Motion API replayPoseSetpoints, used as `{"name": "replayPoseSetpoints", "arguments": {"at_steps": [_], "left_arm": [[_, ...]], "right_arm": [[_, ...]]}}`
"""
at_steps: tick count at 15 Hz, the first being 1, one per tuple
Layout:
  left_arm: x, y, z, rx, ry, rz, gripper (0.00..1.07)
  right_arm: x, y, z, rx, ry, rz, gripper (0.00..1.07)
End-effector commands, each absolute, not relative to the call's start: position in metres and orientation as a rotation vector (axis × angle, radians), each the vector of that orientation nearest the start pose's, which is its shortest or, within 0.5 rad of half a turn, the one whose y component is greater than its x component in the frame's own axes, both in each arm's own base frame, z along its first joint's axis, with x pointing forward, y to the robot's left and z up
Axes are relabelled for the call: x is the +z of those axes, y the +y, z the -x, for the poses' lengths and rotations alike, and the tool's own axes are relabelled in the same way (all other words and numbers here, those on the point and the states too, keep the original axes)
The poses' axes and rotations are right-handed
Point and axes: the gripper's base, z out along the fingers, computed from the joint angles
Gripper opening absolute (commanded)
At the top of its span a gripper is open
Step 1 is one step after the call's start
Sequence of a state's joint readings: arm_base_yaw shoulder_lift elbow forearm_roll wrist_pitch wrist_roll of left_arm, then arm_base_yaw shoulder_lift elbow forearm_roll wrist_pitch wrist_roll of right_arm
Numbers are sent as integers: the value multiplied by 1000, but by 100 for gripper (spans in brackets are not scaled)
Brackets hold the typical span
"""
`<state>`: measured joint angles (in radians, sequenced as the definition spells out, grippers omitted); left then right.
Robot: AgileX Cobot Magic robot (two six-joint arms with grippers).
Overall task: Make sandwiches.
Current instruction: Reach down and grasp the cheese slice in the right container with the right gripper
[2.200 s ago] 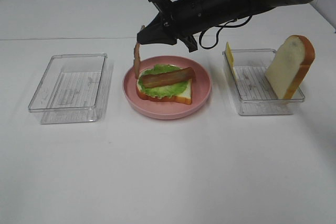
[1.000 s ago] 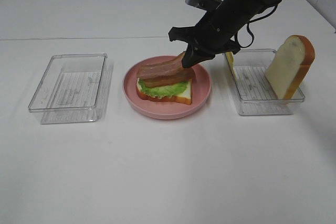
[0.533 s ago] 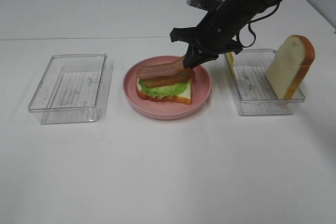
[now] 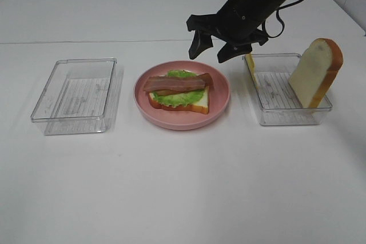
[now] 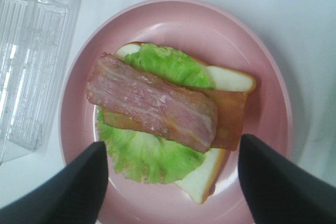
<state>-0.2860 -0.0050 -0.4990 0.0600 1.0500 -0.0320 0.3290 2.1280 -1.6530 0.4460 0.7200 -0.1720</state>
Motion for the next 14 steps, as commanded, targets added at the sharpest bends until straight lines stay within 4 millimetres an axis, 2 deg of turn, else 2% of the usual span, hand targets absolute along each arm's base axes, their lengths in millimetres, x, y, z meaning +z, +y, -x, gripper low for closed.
{"name": "replayPoseSetpoints", "arguments": {"at_steps": [1,4,5,6,10,14], "left_arm": [[278,7,7,-136,1988,-250,58],[278,7,7,-136,1988,-250,58],[278,7,7,-136,1988,-250,58],[278,7,7,-136,1988,-250,58],[278,7,7,-136,1988,-250,58],[278,7,7,-136,1988,-250,58]], "right_arm": [[214,171,-429,507,2600,347,68],[236,160,-425,373,2573,347,67],[238,158,-425,349,2576,338,67],[240,151,-424,246,2589,336,67],[232,142,-427,92,2606,367,67],[226,138,-438,82,2578,346,64]]}}
